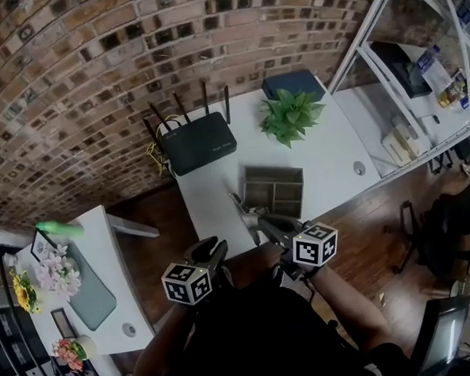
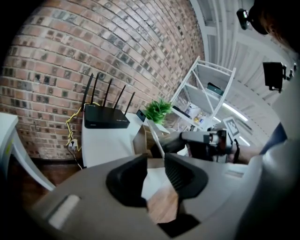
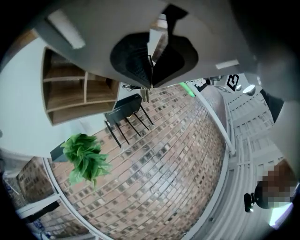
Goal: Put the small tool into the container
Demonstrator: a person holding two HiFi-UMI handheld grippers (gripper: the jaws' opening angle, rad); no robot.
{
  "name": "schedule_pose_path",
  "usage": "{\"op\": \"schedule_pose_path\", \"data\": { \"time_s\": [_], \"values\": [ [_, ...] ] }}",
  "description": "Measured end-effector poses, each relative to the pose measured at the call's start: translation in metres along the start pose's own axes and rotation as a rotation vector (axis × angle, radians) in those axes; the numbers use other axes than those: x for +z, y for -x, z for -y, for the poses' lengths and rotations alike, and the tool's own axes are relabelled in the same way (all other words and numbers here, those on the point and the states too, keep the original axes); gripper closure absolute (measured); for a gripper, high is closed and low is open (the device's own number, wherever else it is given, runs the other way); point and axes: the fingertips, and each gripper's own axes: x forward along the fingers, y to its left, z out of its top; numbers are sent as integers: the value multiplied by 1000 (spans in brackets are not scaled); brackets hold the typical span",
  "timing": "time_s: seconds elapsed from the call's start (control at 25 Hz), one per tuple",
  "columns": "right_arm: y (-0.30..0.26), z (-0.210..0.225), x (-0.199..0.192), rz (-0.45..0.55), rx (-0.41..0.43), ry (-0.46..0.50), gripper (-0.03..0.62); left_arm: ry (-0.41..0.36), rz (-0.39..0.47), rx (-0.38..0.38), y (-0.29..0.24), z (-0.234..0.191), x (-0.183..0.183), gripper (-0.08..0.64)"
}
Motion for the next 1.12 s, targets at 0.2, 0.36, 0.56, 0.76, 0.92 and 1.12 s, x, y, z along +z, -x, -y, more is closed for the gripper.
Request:
{"op": "schedule_pose_path", "data": {
  "time_s": [0.2,0.36,0.56,0.76,0.92,1.12],
  "values": [
    [30,16,40,62,-43,68,575,-18,2,-10,-6,17,-1,443],
    [44,28,73,84,-86,192,575,-18,8,-3,-5,23,-2,444],
    [45,42,109,70,-122,375,575,-12,30,27,4,21,-2,444],
    [34,56,125,-13,-145,603,575,8,46,63,14,18,-6,444],
    [20,66,123,-78,-122,708,575,27,64,88,22,15,-6,445],
    [7,74,110,-139,-65,835,575,53,85,125,32,7,-9,445]
  ]
}}
